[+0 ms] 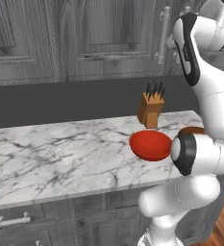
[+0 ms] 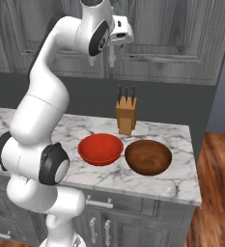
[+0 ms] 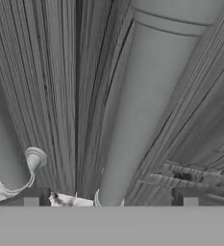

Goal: Open the cabinet. Pick the bowls from the counter and place them in the cabinet. Then close the cabinet.

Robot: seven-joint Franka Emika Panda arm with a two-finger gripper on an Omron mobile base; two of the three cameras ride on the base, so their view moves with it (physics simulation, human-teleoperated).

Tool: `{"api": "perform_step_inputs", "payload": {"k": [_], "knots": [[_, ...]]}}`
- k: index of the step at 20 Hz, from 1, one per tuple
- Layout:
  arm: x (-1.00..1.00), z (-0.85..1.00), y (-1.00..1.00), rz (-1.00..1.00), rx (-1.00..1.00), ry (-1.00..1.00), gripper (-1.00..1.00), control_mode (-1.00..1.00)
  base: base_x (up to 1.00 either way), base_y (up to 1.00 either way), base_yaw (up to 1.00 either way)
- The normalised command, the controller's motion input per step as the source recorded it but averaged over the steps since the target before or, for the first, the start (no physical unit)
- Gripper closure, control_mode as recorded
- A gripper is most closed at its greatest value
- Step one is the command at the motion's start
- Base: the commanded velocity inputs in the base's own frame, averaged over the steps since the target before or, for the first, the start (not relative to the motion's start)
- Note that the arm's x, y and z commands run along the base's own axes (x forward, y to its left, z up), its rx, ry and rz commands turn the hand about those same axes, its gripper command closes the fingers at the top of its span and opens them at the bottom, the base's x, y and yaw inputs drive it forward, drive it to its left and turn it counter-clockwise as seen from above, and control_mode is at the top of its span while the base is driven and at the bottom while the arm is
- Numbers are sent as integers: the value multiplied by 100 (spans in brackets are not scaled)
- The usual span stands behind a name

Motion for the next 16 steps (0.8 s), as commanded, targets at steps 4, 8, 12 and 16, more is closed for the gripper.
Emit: {"api": "perform_step_inputs", "payload": {"k": [4, 8, 12, 16], "knots": [[63, 0, -2, 0, 2, -17, -100, -100, 0, 0, 0], [59, 0, -13, 0, 4, -6, -100, -100, 0, 0, 0], [78, 0, -16, 0, 8, 0, -100, -100, 0, 0, 0], [83, -31, -23, 0, 8, 0, 100, -100, 0, 0, 0]]}}
